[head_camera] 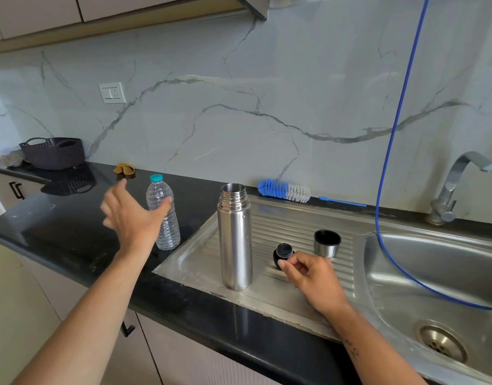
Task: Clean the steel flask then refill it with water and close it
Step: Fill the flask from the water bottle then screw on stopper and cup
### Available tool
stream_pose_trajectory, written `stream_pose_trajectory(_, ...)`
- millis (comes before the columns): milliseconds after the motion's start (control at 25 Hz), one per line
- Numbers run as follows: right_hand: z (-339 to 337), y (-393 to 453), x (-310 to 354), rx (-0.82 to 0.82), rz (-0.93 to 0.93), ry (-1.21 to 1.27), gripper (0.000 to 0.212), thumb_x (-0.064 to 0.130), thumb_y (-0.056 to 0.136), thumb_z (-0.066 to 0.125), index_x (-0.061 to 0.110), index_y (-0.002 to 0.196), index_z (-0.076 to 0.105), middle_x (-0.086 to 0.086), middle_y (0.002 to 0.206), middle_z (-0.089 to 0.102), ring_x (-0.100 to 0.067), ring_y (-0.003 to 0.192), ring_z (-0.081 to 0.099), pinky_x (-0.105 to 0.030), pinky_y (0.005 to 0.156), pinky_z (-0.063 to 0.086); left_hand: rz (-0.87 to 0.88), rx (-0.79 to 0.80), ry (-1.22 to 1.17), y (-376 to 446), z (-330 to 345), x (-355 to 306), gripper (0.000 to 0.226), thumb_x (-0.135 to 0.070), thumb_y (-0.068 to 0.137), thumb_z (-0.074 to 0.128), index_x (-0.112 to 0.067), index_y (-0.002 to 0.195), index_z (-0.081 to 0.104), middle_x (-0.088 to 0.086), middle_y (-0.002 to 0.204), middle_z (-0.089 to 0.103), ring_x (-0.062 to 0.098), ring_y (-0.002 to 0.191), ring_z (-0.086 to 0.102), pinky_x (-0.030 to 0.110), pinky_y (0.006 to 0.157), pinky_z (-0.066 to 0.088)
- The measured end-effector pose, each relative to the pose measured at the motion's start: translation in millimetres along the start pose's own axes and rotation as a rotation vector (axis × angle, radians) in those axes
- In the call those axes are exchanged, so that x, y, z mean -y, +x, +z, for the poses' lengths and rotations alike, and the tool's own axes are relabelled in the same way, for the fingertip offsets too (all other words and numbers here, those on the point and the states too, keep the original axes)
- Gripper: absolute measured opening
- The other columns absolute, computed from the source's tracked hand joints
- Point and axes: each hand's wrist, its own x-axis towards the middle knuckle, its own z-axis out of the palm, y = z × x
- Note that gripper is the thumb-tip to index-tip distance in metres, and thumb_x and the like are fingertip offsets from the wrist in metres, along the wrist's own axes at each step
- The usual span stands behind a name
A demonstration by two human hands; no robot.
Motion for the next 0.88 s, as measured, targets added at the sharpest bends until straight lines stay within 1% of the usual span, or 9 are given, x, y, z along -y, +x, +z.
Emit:
stream_pose_trajectory(120, -0.6, 2.3, -2.3, -0.032, -0.014, -0.032, 0.029, 0.033, 0.094, 0.073, 0.027, 0.066, 0.066, 0.006, 0.057, 0.063, -0.003, 0.053, 0.052, -0.033, 0.057, 0.046, 0.267, -0.189, -0.176, -40.9, -5.0, -26.6, 0.067, -0.045, 0.086, 0.074, -0.009, 0.137, 0.049, 0.009, 0.142, 0.049, 0.027, 0.132, 0.044, 0.045, 0.104, 0.036)
stream_pose_trajectory(200, -1.7, 2.5, -2.5, -0.066, -0.017, -0.052, 0.029, 0.031, 0.094, 0.073, 0.028, 0.066, 0.066, 0.008, 0.057, 0.063, -0.006, 0.053, 0.053, -0.035, 0.058, 0.047, 0.321, 0.033, -0.438, -69.5, 5.9, -40.3, 0.056, -0.048, 0.091, 0.064, -0.01, 0.132, 0.055, 0.003, 0.131, 0.058, 0.02, 0.123, 0.055, 0.042, 0.101, 0.047)
stream_pose_trajectory(280, -3.1, 0.5, -1.8, -0.09, -0.007, -0.06, 0.028, 0.029, 0.094, 0.073, 0.027, 0.067, 0.067, 0.008, 0.058, 0.064, -0.01, 0.055, 0.056, -0.036, 0.059, 0.049, 0.25, 0.349, -0.678, -98.3, 22.2, -46.4, 0.058, -0.053, 0.09, 0.06, -0.016, 0.136, 0.054, -0.002, 0.13, 0.063, 0.015, 0.121, 0.06, 0.039, 0.097, 0.051)
stream_pose_trajectory(360, -4.0, -3.0, -1.6, -0.119, -0.002, -0.064, 0.024, 0.027, 0.093, 0.075, 0.027, 0.069, 0.069, 0.01, 0.06, 0.065, -0.006, 0.056, 0.056, -0.03, 0.057, 0.048, 0.134, 0.532, -0.798, -122.5, 38.8, -43.9, 0.066, -0.057, 0.082, 0.066, -0.024, 0.138, 0.051, -0.005, 0.128, 0.066, 0.015, 0.118, 0.065, 0.035, 0.094, 0.053)
stream_pose_trajectory(480, -2.8, -5.7, 3.8, -0.159, -0.005, -0.131, 0.013, 0.026, 0.089, 0.078, 0.029, 0.08, 0.07, 0.015, 0.071, 0.068, -0.007, 0.066, 0.063, -0.024, 0.062, 0.05, 0.034, 0.581, -0.826, -137.3, 52.7, -35.8, 0.065, -0.053, 0.07, 0.079, -0.03, 0.126, 0.057, -0.007, 0.111, 0.071, 0.014, 0.099, 0.071, 0.032, 0.084, 0.058)
stream_pose_trajectory(560, -4.3, 1.9, 10.3, -0.165, -0.07, -0.355, 0.017, 0.031, 0.088, 0.079, 0.03, 0.102, 0.069, 0.019, 0.097, 0.068, -0.004, 0.09, 0.063, -0.024, 0.078, 0.052, 0.029, 0.581, -0.811, -135.8, 58.2, -32.7, 0.059, -0.051, 0.068, 0.081, -0.03, 0.119, 0.061, -0.007, 0.102, 0.073, 0.012, 0.093, 0.072, 0.032, 0.08, 0.058)
stream_pose_trajectory(640, -5.0, 20.3, 17.1, 0.009, -0.1, -0.635, 0.05, 0.038, 0.087, 0.076, 0.031, 0.134, 0.058, 0.012, 0.129, 0.058, -0.011, 0.123, 0.052, -0.03, 0.102, 0.047, 0.027, 0.602, -0.812, -134.6, 60.5, -32.9, 0.054, -0.053, 0.068, 0.08, -0.032, 0.115, 0.064, -0.009, 0.099, 0.074, 0.01, 0.091, 0.072, 0.027, 0.078, 0.057)
stream_pose_trajectory(720, 0.6, 42.4, 28.8, 0.28, -0.011, -0.896, 0.072, 0.041, 0.087, 0.073, 0.033, 0.151, 0.041, 0.005, 0.147, 0.045, -0.021, 0.14, 0.039, -0.041, 0.112, 0.041, 0.021, 0.598, -0.811, -135.6, 61.9, -32.1, 0.052, -0.054, 0.068, 0.08, -0.034, 0.114, 0.064, -0.009, 0.098, 0.074, 0.01, 0.091, 0.072, 0.026, 0.077, 0.058)
stream_pose_trajectory(880, 12.9, 77.4, 36.9, 0.568, 0.039, -1.063, 0.062, 0.026, 0.089, 0.072, 0.031, 0.146, 0.048, -0.003, 0.14, 0.055, -0.026, 0.128, 0.053, -0.041, 0.098, 0.052, 0.039, 0.589, -0.826, -136.3, 61.2, -31.5, 0.052, -0.054, 0.068, 0.079, -0.032, 0.113, 0.064, -0.01, 0.096, 0.073, 0.011, 0.088, 0.072, 0.026, 0.073, 0.059)
